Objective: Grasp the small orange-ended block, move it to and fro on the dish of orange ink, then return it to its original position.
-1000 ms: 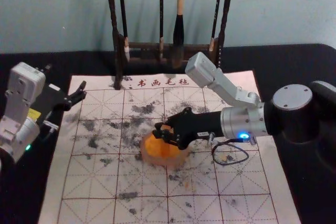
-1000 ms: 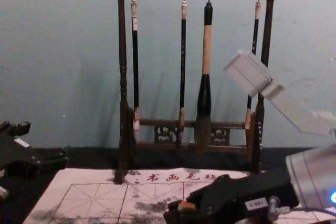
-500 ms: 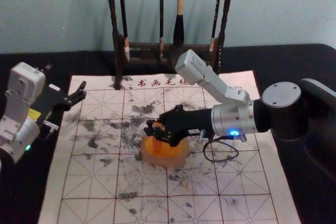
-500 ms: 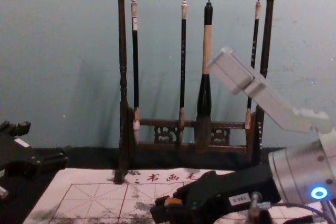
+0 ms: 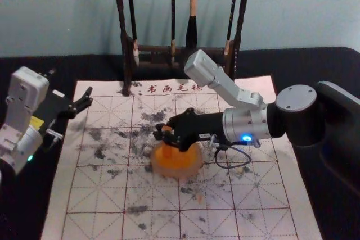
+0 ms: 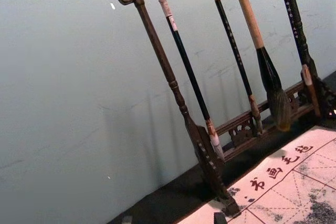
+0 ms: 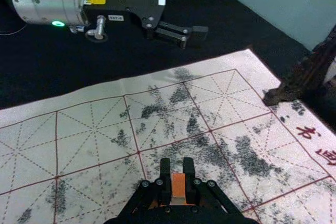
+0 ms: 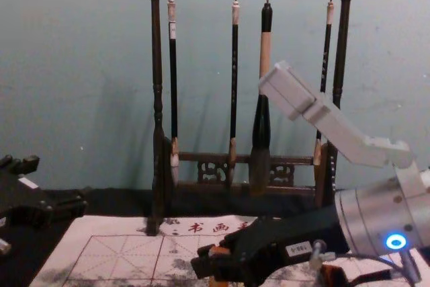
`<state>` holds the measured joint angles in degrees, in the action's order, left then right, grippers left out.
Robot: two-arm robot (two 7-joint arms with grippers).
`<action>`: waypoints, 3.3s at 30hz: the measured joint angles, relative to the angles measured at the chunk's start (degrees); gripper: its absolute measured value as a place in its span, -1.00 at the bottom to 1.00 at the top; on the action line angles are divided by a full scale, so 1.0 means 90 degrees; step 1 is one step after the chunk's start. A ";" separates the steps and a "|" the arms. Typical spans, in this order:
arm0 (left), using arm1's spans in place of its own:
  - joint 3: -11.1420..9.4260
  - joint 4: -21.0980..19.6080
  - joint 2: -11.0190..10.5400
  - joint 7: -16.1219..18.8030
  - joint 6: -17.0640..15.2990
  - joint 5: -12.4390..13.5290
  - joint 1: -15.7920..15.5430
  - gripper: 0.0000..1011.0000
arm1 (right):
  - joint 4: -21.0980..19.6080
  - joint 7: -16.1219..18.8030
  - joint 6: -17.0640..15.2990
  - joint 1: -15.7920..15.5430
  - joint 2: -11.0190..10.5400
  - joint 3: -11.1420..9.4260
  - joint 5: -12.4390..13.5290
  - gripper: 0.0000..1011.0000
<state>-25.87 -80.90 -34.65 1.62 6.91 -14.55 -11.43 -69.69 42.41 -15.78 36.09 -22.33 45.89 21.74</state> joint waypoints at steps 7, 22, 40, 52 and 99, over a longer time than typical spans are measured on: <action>0.0000 0.0000 0.0000 0.0000 0.0000 0.0000 0.0000 0.98 | 0.0064 -0.0030 0.0037 0.0019 0.0022 -0.0040 -0.0050 -0.74; 0.0001 0.0000 0.0000 0.0000 0.0000 0.0000 0.0000 0.98 | 0.0125 -0.0063 0.0063 0.0026 -0.0005 -0.0128 -0.0157 -0.74; 0.0000 0.0000 0.0000 0.0000 0.0000 0.0000 0.0000 0.98 | 0.0045 -0.0021 0.0079 -0.0071 -0.0179 -0.0248 -0.0192 -0.74; 0.0001 0.0000 0.0000 0.0000 0.0000 0.0000 0.0000 0.98 | -0.0132 0.0036 0.0055 -0.0177 -0.0323 -0.0281 -0.0161 -0.74; 0.0001 0.0000 0.0000 0.0000 0.0000 0.0000 0.0000 0.98 | -0.0350 0.0120 0.0217 -0.0190 -0.0560 -0.0213 -0.0275 -0.74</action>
<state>-25.86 -80.90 -34.65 1.62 6.91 -14.55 -11.43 -72.85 43.49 -13.82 34.38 -27.37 43.97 19.26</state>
